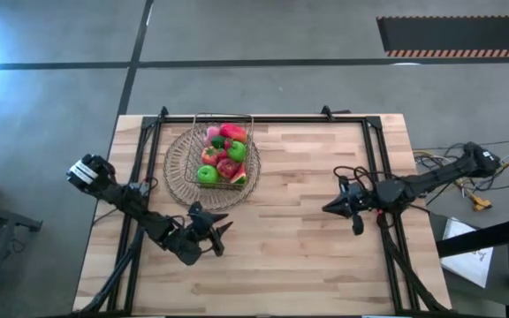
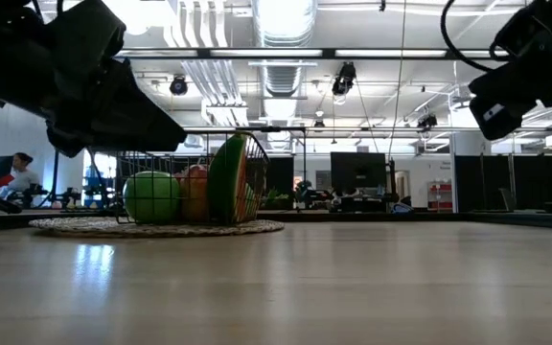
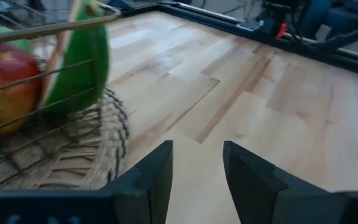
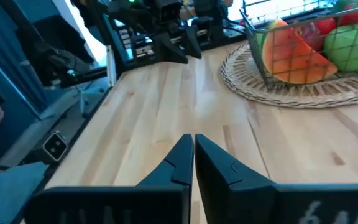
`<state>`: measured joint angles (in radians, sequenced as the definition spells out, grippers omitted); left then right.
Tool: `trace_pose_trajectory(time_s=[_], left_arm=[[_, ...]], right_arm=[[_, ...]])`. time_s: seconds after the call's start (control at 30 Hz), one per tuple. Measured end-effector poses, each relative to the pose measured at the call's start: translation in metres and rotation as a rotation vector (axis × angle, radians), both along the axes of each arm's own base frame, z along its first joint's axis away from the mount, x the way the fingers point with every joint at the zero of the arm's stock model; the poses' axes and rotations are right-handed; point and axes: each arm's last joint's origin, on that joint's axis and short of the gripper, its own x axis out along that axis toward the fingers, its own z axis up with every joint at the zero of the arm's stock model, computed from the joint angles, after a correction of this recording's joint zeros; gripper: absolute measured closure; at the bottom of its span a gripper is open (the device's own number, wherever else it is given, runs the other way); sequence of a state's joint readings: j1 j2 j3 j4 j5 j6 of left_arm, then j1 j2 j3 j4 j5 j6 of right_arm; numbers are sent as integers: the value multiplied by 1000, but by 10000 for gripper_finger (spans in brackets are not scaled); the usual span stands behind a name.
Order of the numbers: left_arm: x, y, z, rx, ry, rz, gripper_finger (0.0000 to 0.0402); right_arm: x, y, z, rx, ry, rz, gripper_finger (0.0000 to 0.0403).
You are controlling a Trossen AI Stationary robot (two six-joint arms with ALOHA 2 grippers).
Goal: Build produce basket
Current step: Return to Home Position
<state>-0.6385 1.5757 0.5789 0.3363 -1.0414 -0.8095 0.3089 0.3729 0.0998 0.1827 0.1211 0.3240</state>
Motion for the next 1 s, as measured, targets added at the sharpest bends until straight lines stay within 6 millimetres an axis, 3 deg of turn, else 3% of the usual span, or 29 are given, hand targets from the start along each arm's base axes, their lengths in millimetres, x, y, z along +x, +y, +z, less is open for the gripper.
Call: trace_pose_trajectory(time_s=[0.2,0.53,0.7,1.0], left_arm=[[13,10,6,6,5,-62,276],[34,55,18,54,-9,-131,276],[16,78,27,33,-47,-141,290],[-41,98,47,27,-204,-153,374]], right_arm=[[-4,-5,-13,-2,-76,19,394],[-3,-12,-14,-70,-90,32,394],[-4,-17,-13,-85,-104,8,394],[-4,-19,-14,-77,-89,-11,394]])
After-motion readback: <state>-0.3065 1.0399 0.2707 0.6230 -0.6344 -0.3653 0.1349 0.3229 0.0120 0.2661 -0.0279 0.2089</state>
